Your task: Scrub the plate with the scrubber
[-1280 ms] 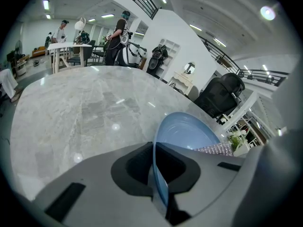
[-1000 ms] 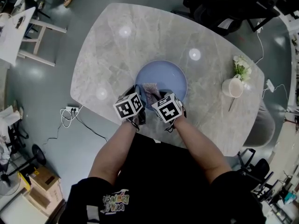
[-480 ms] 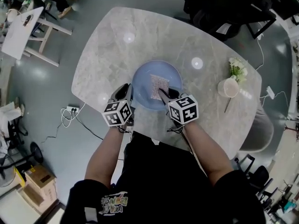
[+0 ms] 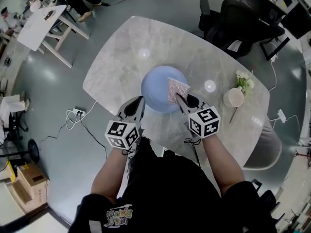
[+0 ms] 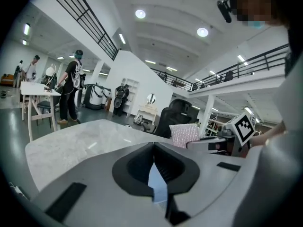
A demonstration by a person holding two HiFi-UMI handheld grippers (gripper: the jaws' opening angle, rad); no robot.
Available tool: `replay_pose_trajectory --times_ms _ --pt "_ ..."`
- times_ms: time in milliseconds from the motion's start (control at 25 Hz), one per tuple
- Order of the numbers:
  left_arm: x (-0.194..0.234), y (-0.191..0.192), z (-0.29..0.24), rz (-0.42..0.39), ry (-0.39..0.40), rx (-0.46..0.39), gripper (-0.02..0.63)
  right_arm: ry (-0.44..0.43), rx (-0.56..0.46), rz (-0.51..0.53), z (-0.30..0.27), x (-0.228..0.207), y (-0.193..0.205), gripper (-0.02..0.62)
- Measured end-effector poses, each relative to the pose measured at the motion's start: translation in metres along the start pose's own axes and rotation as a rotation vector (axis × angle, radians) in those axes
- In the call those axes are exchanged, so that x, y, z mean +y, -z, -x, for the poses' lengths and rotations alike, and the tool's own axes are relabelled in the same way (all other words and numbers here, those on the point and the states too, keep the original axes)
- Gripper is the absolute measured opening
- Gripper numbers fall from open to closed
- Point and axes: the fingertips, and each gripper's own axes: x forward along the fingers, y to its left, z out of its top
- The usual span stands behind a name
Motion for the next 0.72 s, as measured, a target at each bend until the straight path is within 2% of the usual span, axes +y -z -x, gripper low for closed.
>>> replay_pose_trajectory --times_ms 360,720 --pt "-0.033 -0.01 0.058 -0.052 0.126 -0.005 0.018 0.004 -0.07 0.072 0.028 0.06 -0.015 0.074" --pt "-0.021 0.001 0.108 -0.074 0.288 0.035 0.018 0.145 -0.094 -0.003 0.035 0.123 0.007 0.072"
